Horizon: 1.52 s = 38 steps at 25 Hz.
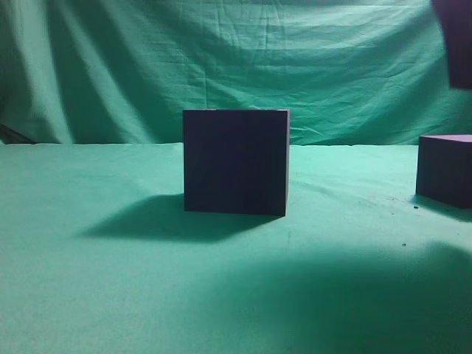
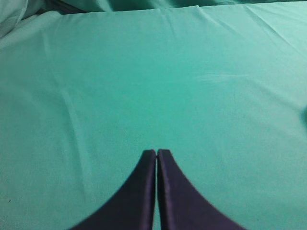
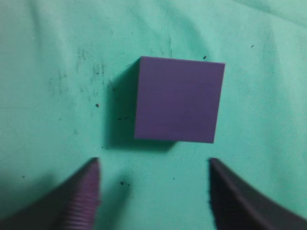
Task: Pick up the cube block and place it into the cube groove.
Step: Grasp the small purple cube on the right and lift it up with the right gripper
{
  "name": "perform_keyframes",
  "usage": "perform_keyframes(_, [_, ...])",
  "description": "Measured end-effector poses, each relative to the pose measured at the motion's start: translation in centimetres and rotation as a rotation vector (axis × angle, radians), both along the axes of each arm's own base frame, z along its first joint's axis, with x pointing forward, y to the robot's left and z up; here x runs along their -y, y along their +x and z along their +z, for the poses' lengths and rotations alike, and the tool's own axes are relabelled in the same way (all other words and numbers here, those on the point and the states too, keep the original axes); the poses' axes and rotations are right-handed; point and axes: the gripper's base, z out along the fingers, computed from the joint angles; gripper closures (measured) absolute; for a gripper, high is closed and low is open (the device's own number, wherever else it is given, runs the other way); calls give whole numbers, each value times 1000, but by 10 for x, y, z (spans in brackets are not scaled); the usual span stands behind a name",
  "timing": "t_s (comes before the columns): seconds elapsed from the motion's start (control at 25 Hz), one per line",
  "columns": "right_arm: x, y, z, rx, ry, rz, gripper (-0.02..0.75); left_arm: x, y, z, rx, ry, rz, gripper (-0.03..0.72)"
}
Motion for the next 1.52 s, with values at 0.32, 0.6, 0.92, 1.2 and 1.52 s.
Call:
perform_keyframes(0.32, [-5, 23, -38, -29, -44, -48, 158, 0, 0, 0, 0, 0, 0, 688])
perform_keyframes(0.6, [-6, 35, -57, -1, -71, -47, 158, 0, 0, 0, 0, 0, 0, 688])
perform_keyframes(0.92, [-7, 40, -63, 7, -76, -44, 288, 0, 0, 0, 0, 0, 0, 688])
perform_keyframes(1.2, [-8, 45, -52, 9, -78, -54, 316, 0, 0, 0, 0, 0, 0, 688])
perform_keyframes(1.52, [-16, 57, 3, 67, -18, -97, 316, 0, 0, 0, 0, 0, 0, 688])
